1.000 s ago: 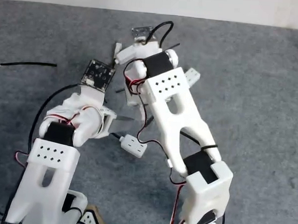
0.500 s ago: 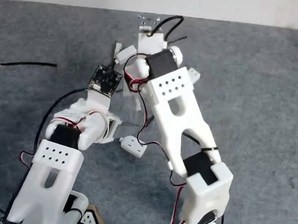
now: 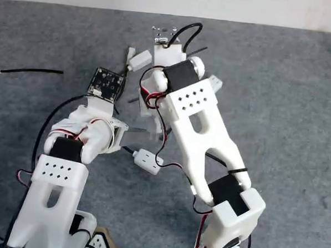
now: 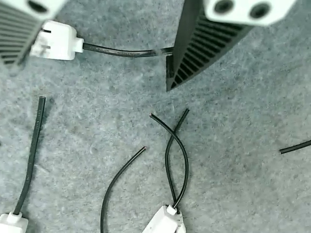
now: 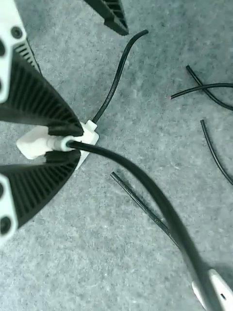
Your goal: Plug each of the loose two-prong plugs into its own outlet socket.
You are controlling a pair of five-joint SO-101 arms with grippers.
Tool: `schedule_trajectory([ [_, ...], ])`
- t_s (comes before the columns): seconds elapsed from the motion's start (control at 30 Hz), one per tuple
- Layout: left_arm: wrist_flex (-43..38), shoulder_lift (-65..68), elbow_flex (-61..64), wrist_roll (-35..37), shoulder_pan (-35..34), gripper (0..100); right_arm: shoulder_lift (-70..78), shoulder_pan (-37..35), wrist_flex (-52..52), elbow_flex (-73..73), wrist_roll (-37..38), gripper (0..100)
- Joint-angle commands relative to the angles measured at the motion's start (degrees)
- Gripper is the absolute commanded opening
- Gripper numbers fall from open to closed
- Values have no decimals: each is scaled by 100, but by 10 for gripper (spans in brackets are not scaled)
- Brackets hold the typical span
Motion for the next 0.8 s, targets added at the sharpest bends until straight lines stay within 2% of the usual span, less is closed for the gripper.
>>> schedule_trajectory([
  [0.0,123,-84,-13,26,215,425,-321,22,-259,-13,26,6],
  [0.13,510,-136,-136,53,426,425,-321,66,-505,31,-132,6],
  [0.53,369,-92,-224,70,400,425,-321,-180,-251,31,-167,6],
  [0.77,-53,-75,-215,62,-110,425,-356,-251,-198,40,-141,6],
])
